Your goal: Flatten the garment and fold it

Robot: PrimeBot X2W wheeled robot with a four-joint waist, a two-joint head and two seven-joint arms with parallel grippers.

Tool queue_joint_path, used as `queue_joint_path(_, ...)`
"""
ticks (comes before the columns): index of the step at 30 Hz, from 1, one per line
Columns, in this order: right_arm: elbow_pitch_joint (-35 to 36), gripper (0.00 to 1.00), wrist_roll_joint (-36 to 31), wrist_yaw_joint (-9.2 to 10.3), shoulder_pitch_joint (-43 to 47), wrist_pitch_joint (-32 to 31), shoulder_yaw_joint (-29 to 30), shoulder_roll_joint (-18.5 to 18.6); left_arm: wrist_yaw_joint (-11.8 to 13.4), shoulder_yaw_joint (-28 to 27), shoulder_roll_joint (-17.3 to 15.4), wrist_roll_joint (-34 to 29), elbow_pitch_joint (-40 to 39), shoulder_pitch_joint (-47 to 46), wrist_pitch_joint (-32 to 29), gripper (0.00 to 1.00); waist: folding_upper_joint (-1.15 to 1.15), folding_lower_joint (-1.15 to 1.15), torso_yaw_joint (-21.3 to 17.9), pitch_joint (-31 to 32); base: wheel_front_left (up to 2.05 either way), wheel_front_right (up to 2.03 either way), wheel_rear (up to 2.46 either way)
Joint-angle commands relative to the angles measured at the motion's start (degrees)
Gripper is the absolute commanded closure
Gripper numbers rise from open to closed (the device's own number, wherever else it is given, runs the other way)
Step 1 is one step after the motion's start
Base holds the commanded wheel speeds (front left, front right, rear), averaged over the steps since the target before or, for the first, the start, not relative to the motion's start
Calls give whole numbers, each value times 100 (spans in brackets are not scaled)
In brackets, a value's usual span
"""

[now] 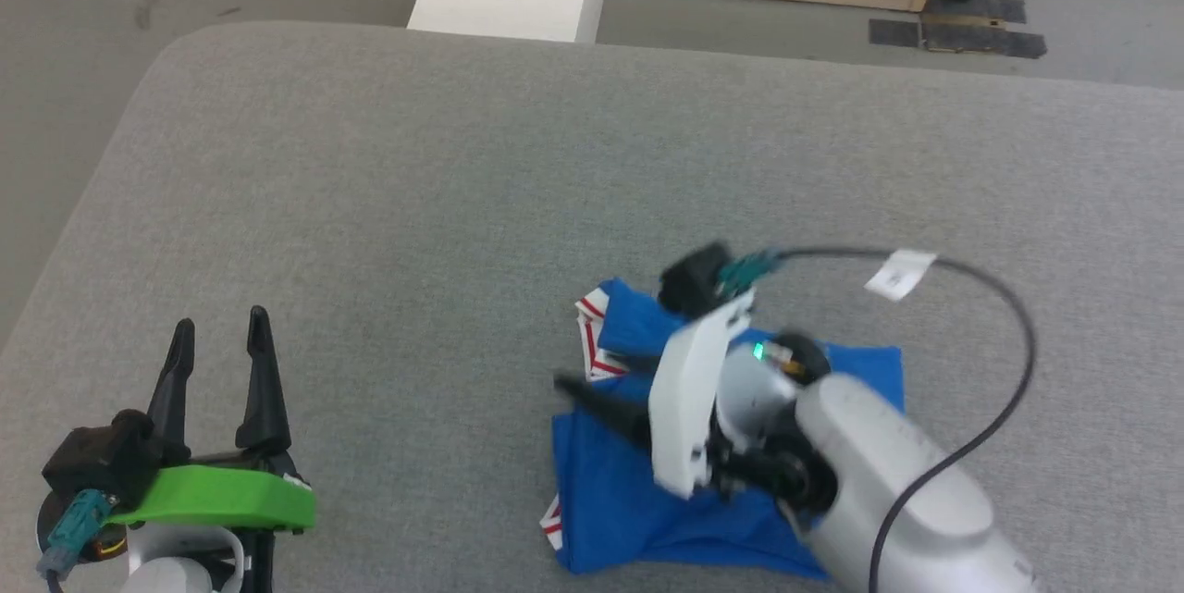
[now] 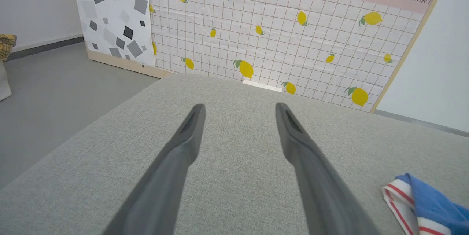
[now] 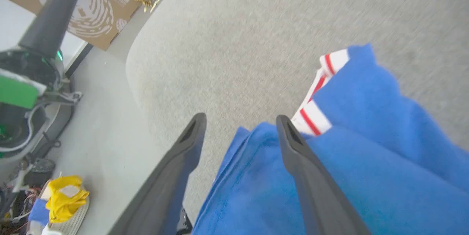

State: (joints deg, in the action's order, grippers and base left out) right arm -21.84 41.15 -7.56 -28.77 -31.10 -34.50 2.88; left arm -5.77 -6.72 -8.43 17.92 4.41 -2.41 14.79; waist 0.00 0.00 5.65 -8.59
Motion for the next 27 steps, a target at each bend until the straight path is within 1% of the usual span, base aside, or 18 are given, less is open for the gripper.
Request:
queue_joint_path(1, 108, 0, 39, 8, -177, 196, 123, 0, -32, -27, 13, -86, 0, -22, 20, 0, 0, 0, -95, 74, 0, 0, 0)
queue_joint_path(3, 195, 0, -74, 8, -216, 438, 414, 0, -25, -68, 13, -95, -16, 7, 20, 0, 0, 0, -185, 136, 0, 0, 0)
queue_joint_path(7, 345, 0, -857, 8, -38, 534, 1255, 81, -10, -134, 30, -121, -63, 90, 20, 0, 0, 0, -369, 248, 0, 0, 0)
queue_joint_path(10, 627, 0, -1561, 8, 388, 283, 1994, 238, 0, -142, 63, -153, -111, 153, 21, 0, 0, 0, -468, 298, 0, 0, 0)
queue_joint_path(12, 912, 0, -1955, 8, 764, 45, 2456, 258, 4, -136, 86, -178, -150, 199, 21, 0, 0, 0, -508, 306, 0, 0, 0)
queue_joint_path(14, 1230, 0, -2277, 8, 1172, -279, 2794, 233, 4, -137, 97, -187, -188, 213, 21, 0, 0, 0, -539, 271, 0, 0, 0)
queue_joint_path(18, 1737, 0, -2665, 8, 1915, -814, 3138, 137, -4, -132, 111, -196, -224, 205, 21, 0, 0, 0, -557, 212, 0, 0, 0)
queue_joint_path(20, 1866, 0, -2798, 8, 2169, -946, 3193, 94, -9, -130, 117, -198, -233, 192, 21, 0, 0, 0, -555, 176, 0, 0, 0)
queue_joint_path(23, 1853, 0, -2874, 8, 2397, -1085, 3167, 45, -16, -121, 128, -200, -230, 178, 21, 0, 0, 0, -538, 135, 0, 0, 0)
queue_joint_path(27, 1618, 0, -2978, 8, 2463, -1123, 3073, 18, -26, -119, 139, -197, -217, 159, 21, 0, 0, 0, -513, 92, 0, 0, 0)
